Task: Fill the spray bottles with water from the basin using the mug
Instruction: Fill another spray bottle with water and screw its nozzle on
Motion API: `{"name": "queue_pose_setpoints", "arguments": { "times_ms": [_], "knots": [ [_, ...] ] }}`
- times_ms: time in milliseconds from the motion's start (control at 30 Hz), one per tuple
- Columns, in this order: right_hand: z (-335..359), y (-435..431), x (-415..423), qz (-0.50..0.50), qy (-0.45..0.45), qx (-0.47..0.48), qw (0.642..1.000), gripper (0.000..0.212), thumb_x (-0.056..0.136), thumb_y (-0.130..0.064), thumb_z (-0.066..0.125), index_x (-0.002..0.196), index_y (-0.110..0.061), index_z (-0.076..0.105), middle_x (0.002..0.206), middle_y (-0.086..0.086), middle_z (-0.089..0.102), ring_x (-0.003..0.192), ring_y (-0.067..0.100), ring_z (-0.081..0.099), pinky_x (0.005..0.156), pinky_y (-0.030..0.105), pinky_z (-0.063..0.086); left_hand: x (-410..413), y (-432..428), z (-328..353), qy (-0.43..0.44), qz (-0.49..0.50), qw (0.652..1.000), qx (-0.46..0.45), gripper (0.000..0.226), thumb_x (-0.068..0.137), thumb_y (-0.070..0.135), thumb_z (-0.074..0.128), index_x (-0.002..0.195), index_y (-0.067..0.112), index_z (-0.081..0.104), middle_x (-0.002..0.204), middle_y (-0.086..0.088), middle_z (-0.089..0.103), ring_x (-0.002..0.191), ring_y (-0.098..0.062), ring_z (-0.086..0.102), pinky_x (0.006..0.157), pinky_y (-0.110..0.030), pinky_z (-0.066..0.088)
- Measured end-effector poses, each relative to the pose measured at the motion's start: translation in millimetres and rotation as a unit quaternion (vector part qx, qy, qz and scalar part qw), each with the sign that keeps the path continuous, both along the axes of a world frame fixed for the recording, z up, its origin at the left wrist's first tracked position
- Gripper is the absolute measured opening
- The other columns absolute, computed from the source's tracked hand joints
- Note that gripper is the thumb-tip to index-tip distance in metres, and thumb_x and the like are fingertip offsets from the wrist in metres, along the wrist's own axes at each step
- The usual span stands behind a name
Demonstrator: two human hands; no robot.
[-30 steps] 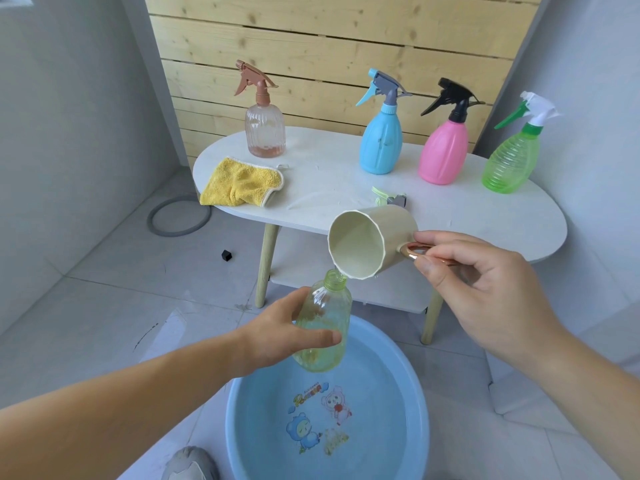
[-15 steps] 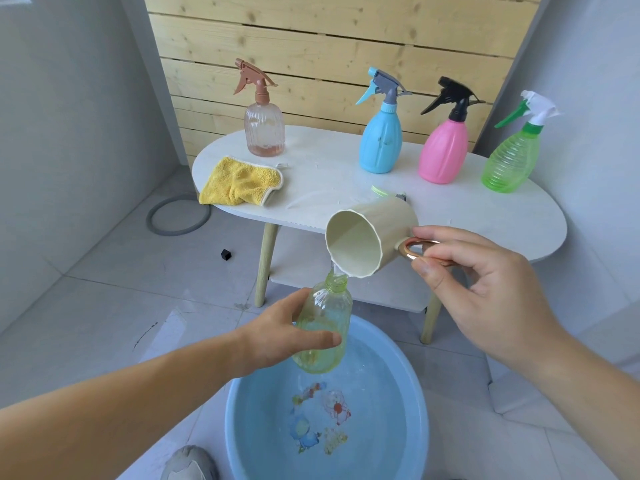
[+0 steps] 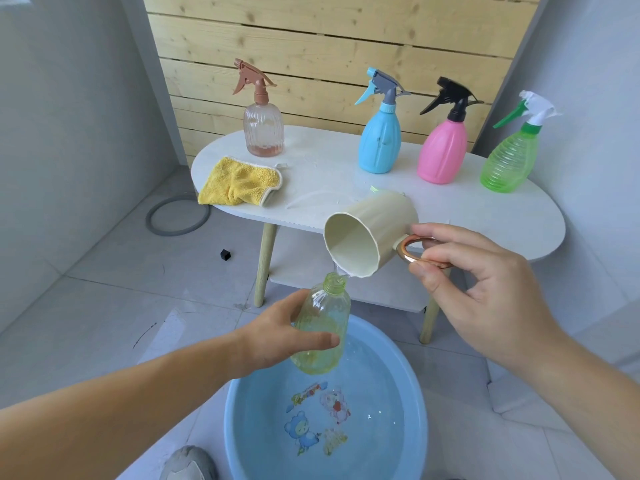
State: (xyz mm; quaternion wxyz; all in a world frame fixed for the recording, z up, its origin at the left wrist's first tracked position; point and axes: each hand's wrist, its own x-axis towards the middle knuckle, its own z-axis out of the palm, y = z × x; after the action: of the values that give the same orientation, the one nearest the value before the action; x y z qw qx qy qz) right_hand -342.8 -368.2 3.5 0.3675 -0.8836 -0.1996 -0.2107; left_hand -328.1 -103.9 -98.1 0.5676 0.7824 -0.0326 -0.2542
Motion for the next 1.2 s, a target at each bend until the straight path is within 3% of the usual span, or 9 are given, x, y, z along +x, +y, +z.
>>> {"name": "queue_pose_setpoints", "arguments": {
  "times_ms": [267,500,800,1000,1100,1200],
  "knots": [
    [-0.1,0.3,0.0,0.015,-0.030,-0.022,0.999,0.026,0.090,-0.037,0.059,0.086,-0.016,0.074,0.127,-0.018,0.062,0.108,0.016,0.065,0.095,0.035,0.050,0.0,-1.2,0.0,0.004,0.004,1.000,0.000,0.073,0.061,0.052,0.086,0.129,0.044,0.060,0.121,0.012,0.070,0.118,-0.006,0.066,0.106,-0.039,0.056],
    [-2.4,-0.5,2.1,0.027,-0.070,-0.048,0.996,0.025,0.091,-0.032,0.061,0.083,-0.011,0.073,0.127,-0.004,0.065,0.105,0.024,0.064,0.092,0.041,0.050,-0.3,-0.8,0.1,0.005,0.003,1.000,-0.001,0.073,0.062,0.051,0.087,0.129,0.043,0.060,0.121,0.012,0.071,0.117,-0.004,0.066,0.107,-0.038,0.055],
    [-4.8,0.3,3.4,0.054,-0.148,-0.126,0.979,0.024,0.093,-0.023,0.063,0.081,-0.005,0.072,0.128,0.008,0.064,0.104,0.031,0.060,0.092,0.039,0.049,-0.8,-1.4,0.5,0.008,0.003,1.000,-0.001,0.076,0.058,0.053,0.087,0.129,0.045,0.059,0.120,0.014,0.071,0.113,-0.001,0.067,0.103,-0.034,0.057],
    [-8.1,3.7,3.9,0.069,-0.185,-0.164,0.967,0.017,0.091,-0.016,0.067,0.079,-0.003,0.071,0.126,0.013,0.065,0.102,0.031,0.058,0.092,0.031,0.045,-2.0,-2.3,2.8,0.007,-0.002,1.000,-0.002,0.068,0.068,0.044,0.086,0.130,0.043,0.058,0.122,0.014,0.070,0.109,0.005,0.066,0.093,-0.021,0.055],
    [-15.0,5.2,1.5,0.038,-0.121,-0.119,0.985,0.022,0.093,-0.025,0.062,0.082,-0.008,0.072,0.126,0.005,0.066,0.105,0.025,0.061,0.093,0.030,0.046,-2.1,-2.4,3.2,0.008,-0.001,1.000,-0.005,0.066,0.068,0.042,0.086,0.129,0.043,0.059,0.120,0.015,0.071,0.107,0.005,0.067,0.092,-0.021,0.056],
    [-17.6,11.2,-5.0,-0.019,0.035,0.017,0.999,0.017,0.096,-0.030,0.062,0.089,-0.023,0.075,0.114,-0.017,0.070,0.104,0.000,0.064,0.090,0.017,0.046,-2.2,0.8,1.6,0.014,0.004,1.000,-0.005,0.067,0.068,0.041,0.088,0.129,0.041,0.061,0.119,0.013,0.073,0.108,0.001,0.069,0.096,-0.027,0.057]
  ]
}}
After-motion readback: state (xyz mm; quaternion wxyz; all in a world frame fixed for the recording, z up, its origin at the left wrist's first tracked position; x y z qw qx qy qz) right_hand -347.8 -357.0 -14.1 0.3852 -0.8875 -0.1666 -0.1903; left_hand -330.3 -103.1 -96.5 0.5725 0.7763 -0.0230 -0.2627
